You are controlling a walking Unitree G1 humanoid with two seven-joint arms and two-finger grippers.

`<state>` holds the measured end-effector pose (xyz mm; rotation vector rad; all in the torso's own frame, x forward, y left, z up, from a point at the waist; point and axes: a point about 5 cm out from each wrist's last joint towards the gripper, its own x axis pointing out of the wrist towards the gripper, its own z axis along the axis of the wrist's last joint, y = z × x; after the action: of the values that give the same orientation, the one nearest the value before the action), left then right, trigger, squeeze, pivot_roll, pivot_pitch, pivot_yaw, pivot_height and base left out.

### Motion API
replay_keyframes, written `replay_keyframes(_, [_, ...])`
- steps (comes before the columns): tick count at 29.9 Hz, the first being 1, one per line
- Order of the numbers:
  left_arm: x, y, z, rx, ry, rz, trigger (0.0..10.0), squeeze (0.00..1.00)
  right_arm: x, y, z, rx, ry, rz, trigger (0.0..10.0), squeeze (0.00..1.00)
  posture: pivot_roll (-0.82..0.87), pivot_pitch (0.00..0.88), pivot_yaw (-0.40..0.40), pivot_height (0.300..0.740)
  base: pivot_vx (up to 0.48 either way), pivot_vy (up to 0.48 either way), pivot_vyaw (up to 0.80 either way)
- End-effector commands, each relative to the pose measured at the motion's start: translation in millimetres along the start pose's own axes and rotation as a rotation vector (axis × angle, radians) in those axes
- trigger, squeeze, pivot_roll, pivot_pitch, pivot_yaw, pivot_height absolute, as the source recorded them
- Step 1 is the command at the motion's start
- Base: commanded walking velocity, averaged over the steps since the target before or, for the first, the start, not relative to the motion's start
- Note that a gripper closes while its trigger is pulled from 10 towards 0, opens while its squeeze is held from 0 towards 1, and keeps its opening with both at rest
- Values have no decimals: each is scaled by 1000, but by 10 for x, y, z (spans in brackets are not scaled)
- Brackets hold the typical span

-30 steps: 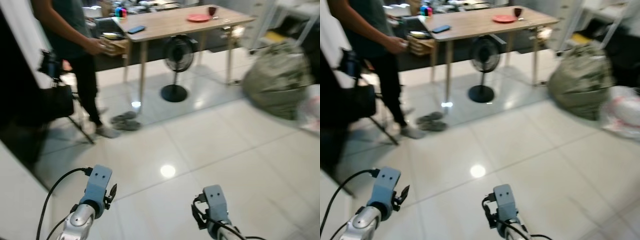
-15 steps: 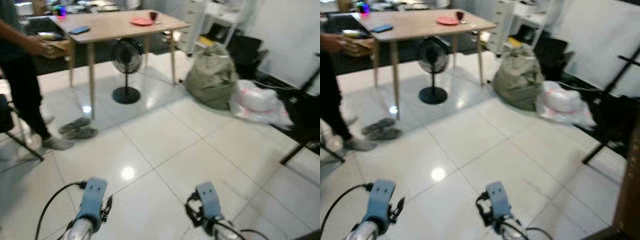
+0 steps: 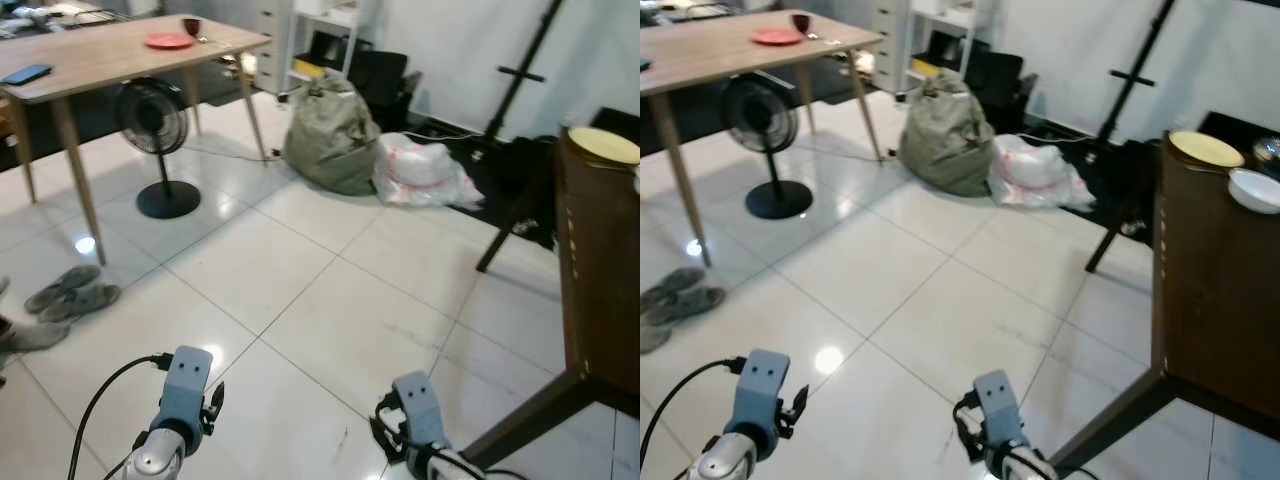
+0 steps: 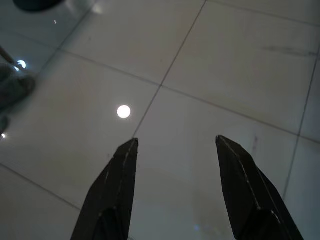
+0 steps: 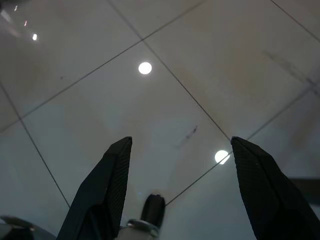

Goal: Setting the table

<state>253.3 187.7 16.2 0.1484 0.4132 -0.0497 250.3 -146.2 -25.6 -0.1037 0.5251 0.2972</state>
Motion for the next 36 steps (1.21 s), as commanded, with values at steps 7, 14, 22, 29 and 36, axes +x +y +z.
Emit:
replay_keyframes(7, [10, 36, 137, -4, -67, 56, 10000, 0, -7, -43, 38, 44, -27, -27, 10000, 0, -60, 0, 42, 740, 0, 0, -800])
replay_keyframes(14, [55, 195, 305, 11, -122, 232, 10000, 51, 45, 4, 460, 105, -223, -12, 10000, 0, -62, 0, 49, 740, 480, 0, -457])
replay_keyframes(22, [65, 235, 486, 15, -184, 251, 10000, 55, 61, 27, 680, 127, -303, -3, 10000, 0, -56, 0, 51, 740, 480, 0, 0])
replay_keyframes(29, [77, 231, 543, 5, -199, 265, 10000, 55, 45, 38, 684, 123, -301, 1, 10000, 0, -56, 0, 51, 740, 480, 0, 0])
replay_keyframes(36, [77, 234, 561, -1, -204, 267, 10000, 63, 34, 45, 674, 139, -293, 0, 10000, 0, -58, 0, 52, 740, 480, 0, -728])
